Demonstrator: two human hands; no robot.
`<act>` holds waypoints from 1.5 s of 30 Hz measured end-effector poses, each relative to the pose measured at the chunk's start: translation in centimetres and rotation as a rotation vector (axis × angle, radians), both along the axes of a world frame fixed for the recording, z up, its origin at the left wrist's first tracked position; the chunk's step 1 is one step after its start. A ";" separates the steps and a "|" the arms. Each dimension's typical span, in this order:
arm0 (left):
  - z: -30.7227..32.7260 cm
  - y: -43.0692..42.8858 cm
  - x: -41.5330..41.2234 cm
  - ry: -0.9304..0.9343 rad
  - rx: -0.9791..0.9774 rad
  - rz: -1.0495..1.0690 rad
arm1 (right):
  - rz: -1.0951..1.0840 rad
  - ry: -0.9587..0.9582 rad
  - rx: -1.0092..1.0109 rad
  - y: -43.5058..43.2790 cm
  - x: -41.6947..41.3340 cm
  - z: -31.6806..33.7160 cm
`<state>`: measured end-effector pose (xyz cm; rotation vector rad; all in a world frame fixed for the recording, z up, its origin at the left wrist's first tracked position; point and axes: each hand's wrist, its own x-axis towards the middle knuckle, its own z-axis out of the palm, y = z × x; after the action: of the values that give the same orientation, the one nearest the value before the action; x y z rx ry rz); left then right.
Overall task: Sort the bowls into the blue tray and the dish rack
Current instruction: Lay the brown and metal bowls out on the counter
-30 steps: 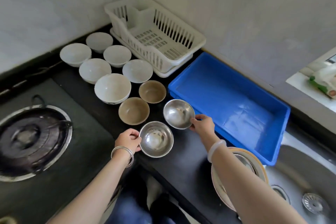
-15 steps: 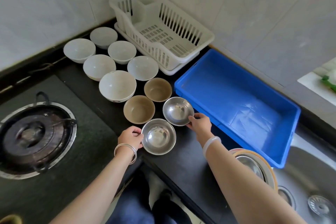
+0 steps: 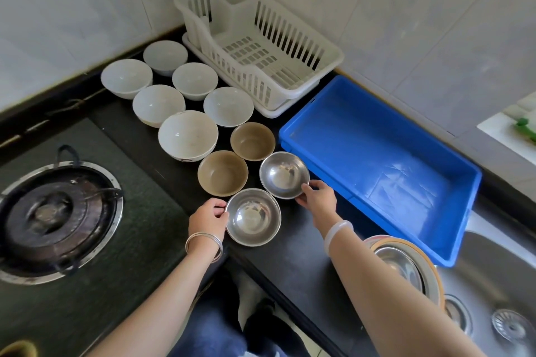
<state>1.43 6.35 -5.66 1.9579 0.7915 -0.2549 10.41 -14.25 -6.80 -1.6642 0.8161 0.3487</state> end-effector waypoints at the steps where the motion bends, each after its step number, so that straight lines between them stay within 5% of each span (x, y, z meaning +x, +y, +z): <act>1: 0.1 0.0 0.0 -0.001 0.011 -0.009 | 0.004 0.002 0.000 0.0 -0.1 0.0; 13: 2.2 -1.1 0.4 -0.015 0.251 -0.226 | 0.235 -0.088 -0.215 -2.7 -2.3 3.6; 20: 4.2 -7.6 1.4 -0.118 0.132 -0.415 | 0.222 -0.194 -0.502 -10.2 -8.1 7.0; 29: 4.2 -20.2 -1.1 -0.152 0.084 -0.823 | 0.158 -0.022 -0.933 -18.1 -17.8 5.7; 45: 2.0 -23.7 -1.6 -0.112 0.076 -0.894 | -0.052 0.032 -0.897 -18.1 -18.8 4.3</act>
<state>-0.21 -17.38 -3.65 2.2672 -0.1974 -0.6352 -8.40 -32.34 -2.52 -2.4557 1.1284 -0.0577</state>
